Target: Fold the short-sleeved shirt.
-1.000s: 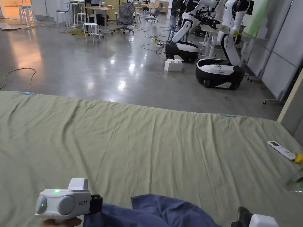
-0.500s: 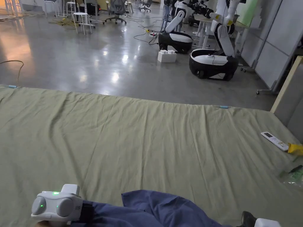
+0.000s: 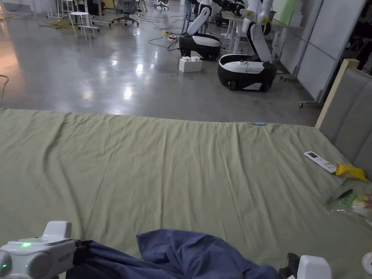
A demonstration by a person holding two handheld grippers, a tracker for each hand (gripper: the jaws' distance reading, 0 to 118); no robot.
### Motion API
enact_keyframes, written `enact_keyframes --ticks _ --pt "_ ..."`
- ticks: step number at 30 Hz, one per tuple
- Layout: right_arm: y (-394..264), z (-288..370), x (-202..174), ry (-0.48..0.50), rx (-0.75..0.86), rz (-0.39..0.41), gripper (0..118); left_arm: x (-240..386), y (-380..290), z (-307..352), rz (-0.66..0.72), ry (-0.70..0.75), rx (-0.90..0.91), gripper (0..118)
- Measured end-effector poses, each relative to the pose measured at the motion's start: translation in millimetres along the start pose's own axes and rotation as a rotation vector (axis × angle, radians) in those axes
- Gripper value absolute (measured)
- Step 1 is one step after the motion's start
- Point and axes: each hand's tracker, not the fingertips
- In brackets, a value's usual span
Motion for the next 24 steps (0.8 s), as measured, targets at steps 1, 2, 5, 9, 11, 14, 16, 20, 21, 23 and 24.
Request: enact_keyframes --ticks 1,2,5,9,11,14,16,20,21,23,24 --pt "1.5 -5.1 3.0 0.0 -0.016 0.0 2 -5.4 0.0 -0.3 0.002 -0.019 0.02 10" --pt "2.6 -13.3 6.0 0.011 -0.056 0.005 4 -8.5 1.2 7.4 0.02 -0.058 0.061 10" --pt "2.4 -37.3 11.6 0.067 -0.155 0.01 24 4.2 -0.5 39.9 0.03 -0.069 0.11 10" --pt "-9.9 -79.2 9.6 0.119 -0.339 0.042 64 20.0 -3.2 69.7 0.02 -0.092 0.16 10" --pt "-24.3 -102.6 5.6 0.123 -0.445 0.085 70 24.4 -6.1 74.3 0.005 -0.09 0.166 10" --pt "-47.9 -122.8 0.6 0.118 -0.525 0.103 70 24.9 -12.1 75.9 0.018 -0.087 0.155 10" --pt "-52.6 -116.3 0.4 0.148 -0.445 0.056 64 25.0 -16.5 77.8 0.04 -0.086 0.146 10" --pt "-40.7 -98.1 -3.0 0.242 -0.421 0.073 4 27.8 -20.4 84.9 0.048 -0.093 0.154 10" --pt "-37.7 -92.6 -6.4 0.218 -0.409 0.099 4 28.8 -20.1 87.8 0.044 -0.093 0.158 10" --pt "-27.7 -79.4 -7.4 0.206 -0.353 0.115 4 30.2 -18.0 95.7 0.043 -0.097 0.171 10" --pt "-21.4 -72.2 -6.4 0.204 -0.314 0.087 4 30.1 -16.4 100.4 0.042 -0.101 0.183 10"
